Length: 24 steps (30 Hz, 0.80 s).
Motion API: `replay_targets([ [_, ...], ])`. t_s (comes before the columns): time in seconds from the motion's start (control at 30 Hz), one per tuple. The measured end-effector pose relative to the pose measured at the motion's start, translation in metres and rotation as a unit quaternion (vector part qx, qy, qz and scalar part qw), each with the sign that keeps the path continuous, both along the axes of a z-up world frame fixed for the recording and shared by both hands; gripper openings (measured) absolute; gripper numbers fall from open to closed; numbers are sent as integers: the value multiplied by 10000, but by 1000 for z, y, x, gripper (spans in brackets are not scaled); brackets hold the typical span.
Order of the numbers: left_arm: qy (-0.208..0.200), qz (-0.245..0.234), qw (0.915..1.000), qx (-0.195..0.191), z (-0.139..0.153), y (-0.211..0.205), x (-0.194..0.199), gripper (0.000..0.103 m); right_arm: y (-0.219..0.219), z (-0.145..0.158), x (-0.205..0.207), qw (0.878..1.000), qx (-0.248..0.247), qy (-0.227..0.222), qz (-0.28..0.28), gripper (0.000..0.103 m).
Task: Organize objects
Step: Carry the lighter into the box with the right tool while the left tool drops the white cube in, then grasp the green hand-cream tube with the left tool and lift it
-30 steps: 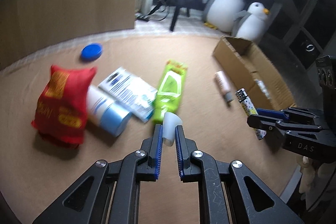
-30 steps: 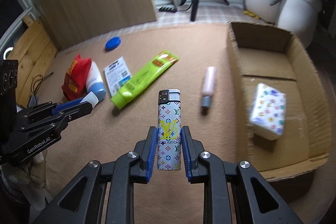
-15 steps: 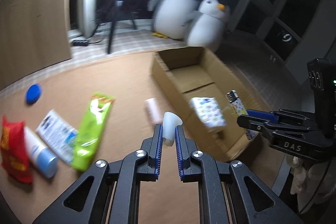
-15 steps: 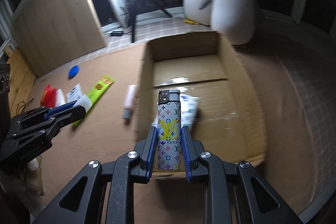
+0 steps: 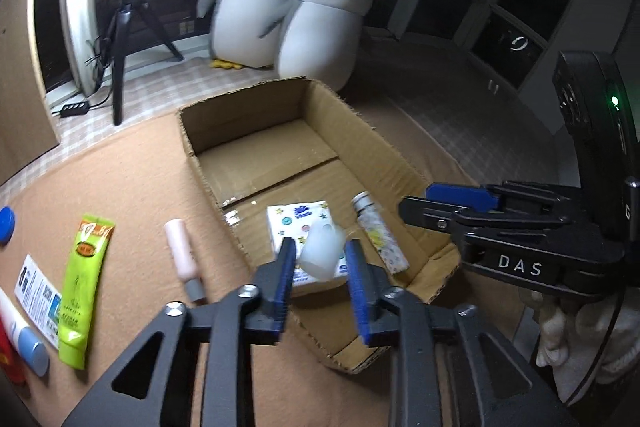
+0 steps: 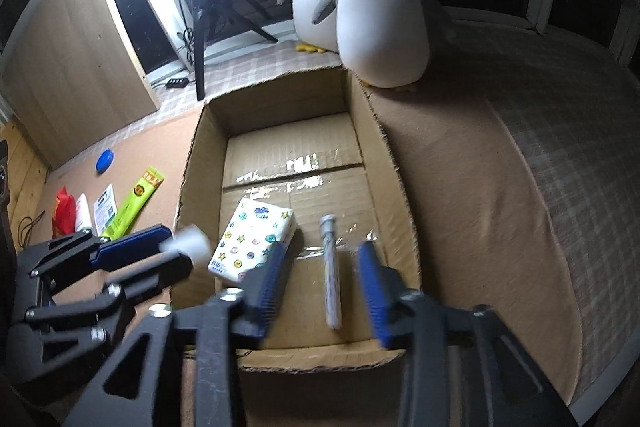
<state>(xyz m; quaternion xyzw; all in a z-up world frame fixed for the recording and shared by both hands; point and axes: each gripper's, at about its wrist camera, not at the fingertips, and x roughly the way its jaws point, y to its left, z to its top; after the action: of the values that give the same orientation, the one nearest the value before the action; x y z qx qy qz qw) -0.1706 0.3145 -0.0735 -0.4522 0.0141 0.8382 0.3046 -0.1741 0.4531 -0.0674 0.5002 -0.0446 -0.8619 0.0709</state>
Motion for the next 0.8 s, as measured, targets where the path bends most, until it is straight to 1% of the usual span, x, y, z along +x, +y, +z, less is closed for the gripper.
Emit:
replay_targets([
  [0.03, 39, -5, 10000, -17, 1, 1, 0, 37, 2, 1, 0, 10000, -3, 27, -24, 49],
  [0.07, 71, 11, 10000, -50, 1, 3, -1, 43, 3, 2, -1, 10000, -16, 54, -35, 50],
  [0.1, 92, 37, 9999, -60, 1, 3, -1, 46, 4, 2, -1, 10000, -27, 65, -38, 50],
  [0.3, 84, 164, 9998, -70, 2, -8, -3, 46, 7, 0, -2, 9998, -190, 24, -62, 54],
  [0.47, 81, 333, 9993, -135, 2, -27, -6, 46, 2, 1, 1, 9994, -349, -7, -28, 55],
  [0.53, 98, 421, 9989, -205, 2, -38, -7, 46, -3, 2, 5, 9993, -367, 22, 16, 55],
  [0.63, 98, 623, 9976, -301, 2, -59, -11, 47, -13, 4, 11, 9993, -364, 72, 104, 59],
  [0.7, 38, 781, 9963, -344, 1, -76, -16, 49, -23, 4, 17, 9992, -338, 81, 185, 60],
  [0.8, 8, 1049, 9936, -407, 1, -102, -25, 50, -33, 3, 25, 9989, -376, 87, 282, 60],
])
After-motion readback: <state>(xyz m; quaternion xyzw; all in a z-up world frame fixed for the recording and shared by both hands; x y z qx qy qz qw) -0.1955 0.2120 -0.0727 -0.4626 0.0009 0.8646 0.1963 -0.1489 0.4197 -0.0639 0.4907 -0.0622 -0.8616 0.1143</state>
